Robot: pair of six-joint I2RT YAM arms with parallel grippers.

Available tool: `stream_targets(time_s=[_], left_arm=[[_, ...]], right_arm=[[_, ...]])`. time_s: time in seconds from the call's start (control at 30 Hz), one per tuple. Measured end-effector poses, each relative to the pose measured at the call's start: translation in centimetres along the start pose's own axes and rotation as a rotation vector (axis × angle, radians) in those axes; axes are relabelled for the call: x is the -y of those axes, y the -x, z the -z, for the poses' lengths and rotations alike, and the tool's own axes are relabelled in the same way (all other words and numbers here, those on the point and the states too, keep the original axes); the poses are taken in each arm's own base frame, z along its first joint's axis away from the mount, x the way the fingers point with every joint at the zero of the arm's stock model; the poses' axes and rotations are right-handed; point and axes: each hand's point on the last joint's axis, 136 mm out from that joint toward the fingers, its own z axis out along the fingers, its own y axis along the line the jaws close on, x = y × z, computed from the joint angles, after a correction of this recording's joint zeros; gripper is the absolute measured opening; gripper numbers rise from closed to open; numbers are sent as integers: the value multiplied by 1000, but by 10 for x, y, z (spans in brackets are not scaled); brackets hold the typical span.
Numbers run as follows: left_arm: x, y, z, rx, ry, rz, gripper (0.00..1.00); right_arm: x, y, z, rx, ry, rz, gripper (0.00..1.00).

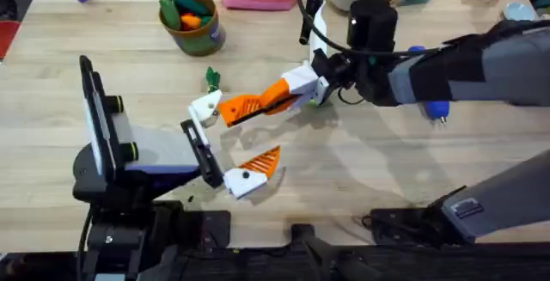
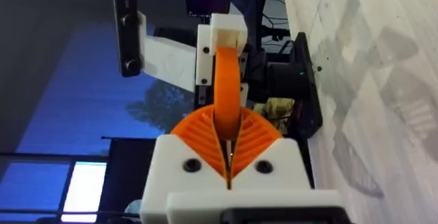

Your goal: Pick up the gripper from the table and insert it into the empty holder that is missing its gripper. Then pick up a screw, insert it into the mounting hole, and use the screwdriver to tighten it. Finally, clean up the table by picking up the vegetable and placing it into the bucket.

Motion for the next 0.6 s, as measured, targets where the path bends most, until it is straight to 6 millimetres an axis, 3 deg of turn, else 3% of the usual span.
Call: stream_targets(time_s=[0.6], left_arm=[[0,0,0,0,0,1,985]], right_arm=[[1,3,-5,15,-13,8,9]])
